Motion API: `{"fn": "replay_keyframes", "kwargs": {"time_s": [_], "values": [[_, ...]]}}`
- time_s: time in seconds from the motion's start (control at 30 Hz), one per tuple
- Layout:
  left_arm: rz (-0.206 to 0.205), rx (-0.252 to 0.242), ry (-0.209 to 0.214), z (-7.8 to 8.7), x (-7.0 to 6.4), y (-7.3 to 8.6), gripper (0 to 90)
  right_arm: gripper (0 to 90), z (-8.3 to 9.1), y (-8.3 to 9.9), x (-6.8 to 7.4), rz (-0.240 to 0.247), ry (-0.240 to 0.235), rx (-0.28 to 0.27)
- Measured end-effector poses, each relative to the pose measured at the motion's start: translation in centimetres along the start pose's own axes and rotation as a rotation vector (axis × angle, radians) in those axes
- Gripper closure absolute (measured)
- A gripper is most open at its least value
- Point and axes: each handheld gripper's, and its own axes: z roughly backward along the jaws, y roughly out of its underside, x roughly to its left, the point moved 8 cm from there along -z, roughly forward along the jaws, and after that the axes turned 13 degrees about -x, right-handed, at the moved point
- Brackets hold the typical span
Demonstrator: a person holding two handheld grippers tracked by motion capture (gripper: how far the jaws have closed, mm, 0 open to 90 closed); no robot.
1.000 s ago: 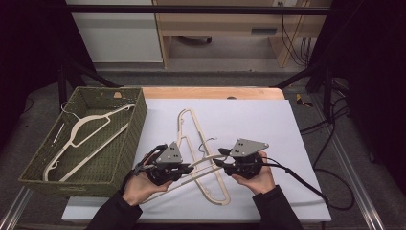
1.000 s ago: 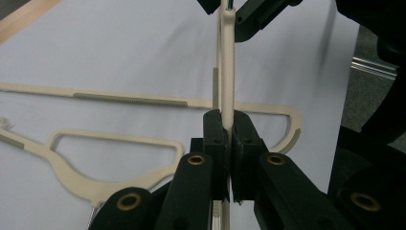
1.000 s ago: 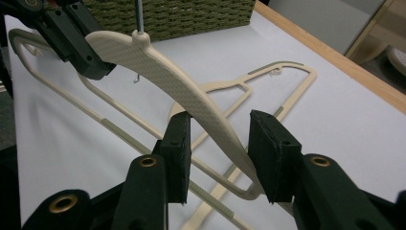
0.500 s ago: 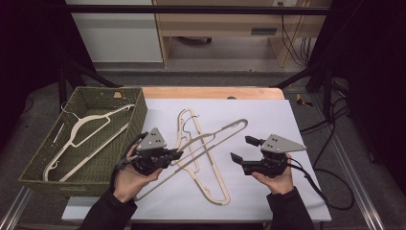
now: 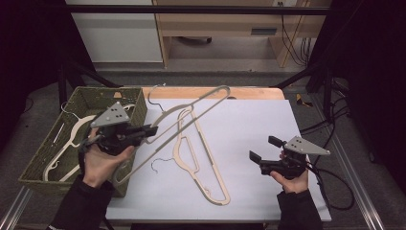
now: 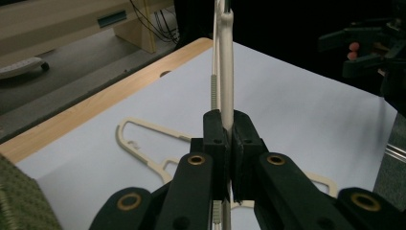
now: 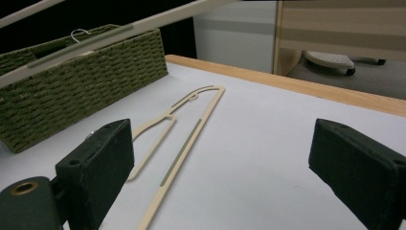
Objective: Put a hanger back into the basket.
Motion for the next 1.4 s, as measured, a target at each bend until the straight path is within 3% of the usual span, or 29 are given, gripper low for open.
{"fn": "replay_keyframes", "kwargs": {"time_s": [0.17, 0.33, 0.5, 0.93, 1.4], "values": [[-0.013, 0.001, -0.046, 1.6, 2.7, -0.7, 86.8, 6.3, 0.3, -0.2, -0.3, 0.005, 0.014, -0.018], [0.014, -0.02, -0.086, 3.4, 5.4, -1.4, 86.8, 5.7, 0.4, -0.4, -0.5, 0.004, 0.019, -0.041], [0.015, -0.017, -0.135, 5.1, 7.9, -1.4, 86.8, 5.9, 0.4, -0.2, -0.5, 0.009, 0.019, -0.022], [0.064, 0.033, -0.228, 8.2, 14.1, 2.0, 86.8, 5.4, 0.2, 0.0, -0.5, 0.006, 0.019, -0.004], [0.104, 0.09, -0.291, 11.0, 17.8, 5.7, 86.7, 5.2, 0.1, 0.2, -0.6, 0.015, 0.02, 0.005]]}}
